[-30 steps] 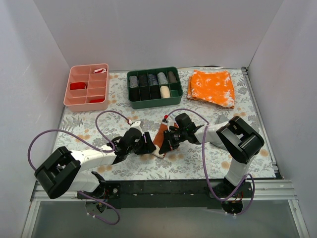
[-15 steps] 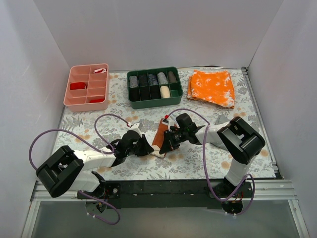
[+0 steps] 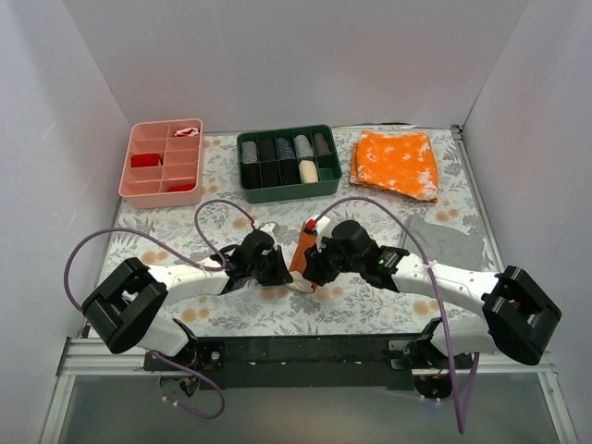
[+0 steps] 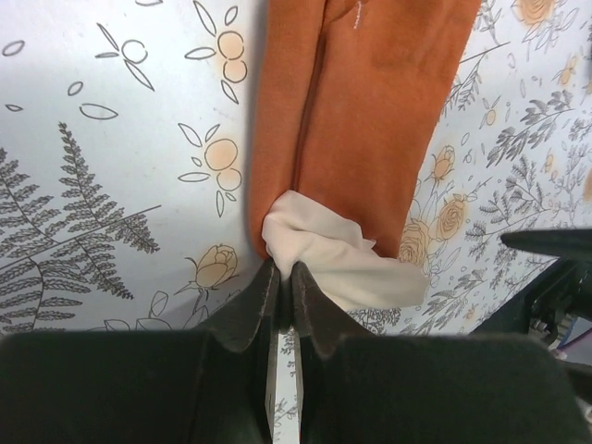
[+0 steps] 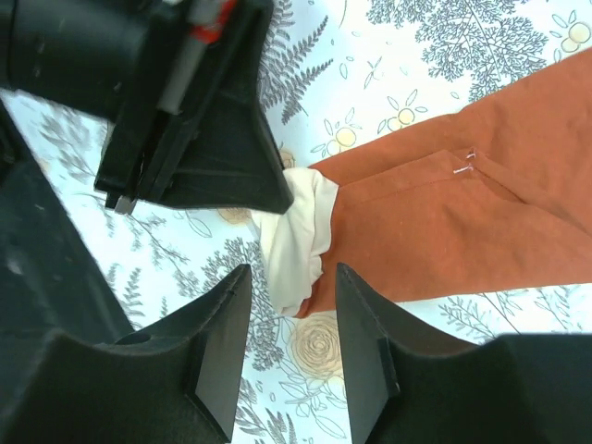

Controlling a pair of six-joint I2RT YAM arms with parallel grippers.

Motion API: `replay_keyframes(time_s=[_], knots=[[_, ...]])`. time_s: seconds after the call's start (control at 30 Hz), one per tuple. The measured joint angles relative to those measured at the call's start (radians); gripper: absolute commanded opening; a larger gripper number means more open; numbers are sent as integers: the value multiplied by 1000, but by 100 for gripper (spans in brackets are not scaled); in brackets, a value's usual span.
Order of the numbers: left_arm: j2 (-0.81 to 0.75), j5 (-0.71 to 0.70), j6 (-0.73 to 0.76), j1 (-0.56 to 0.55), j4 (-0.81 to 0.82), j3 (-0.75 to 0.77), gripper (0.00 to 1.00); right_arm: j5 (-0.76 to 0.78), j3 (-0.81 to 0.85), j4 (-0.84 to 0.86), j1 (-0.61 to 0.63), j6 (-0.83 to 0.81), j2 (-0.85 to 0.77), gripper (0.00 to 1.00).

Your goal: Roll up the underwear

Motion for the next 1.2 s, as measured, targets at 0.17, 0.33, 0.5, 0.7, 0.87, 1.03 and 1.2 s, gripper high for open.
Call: replay_keyframes(time_s=[0.17,0.33,0.5,0.7,0.87,1.03,1.2], knots=[[40,30,26,0,-122,87,0,204,0,-61,145,-97,-27,49],[54,60,52,0,-226,137,0,333,-3,-73,245,-171,4,50],[62,74,61,2,-263,151,0,370,-9,-69,292,-213,55,50],[62,86,65,9,-272,151,0,373,-10,-42,328,-225,100,50],[62,92,68,14,-276,151,0,383,-10,-19,330,-222,134,46],[62,103,73,18,-276,151,0,394,-14,-11,330,-213,164,21],[62,107,77,21,-279,151,0,400,-34,34,330,-183,162,1]])
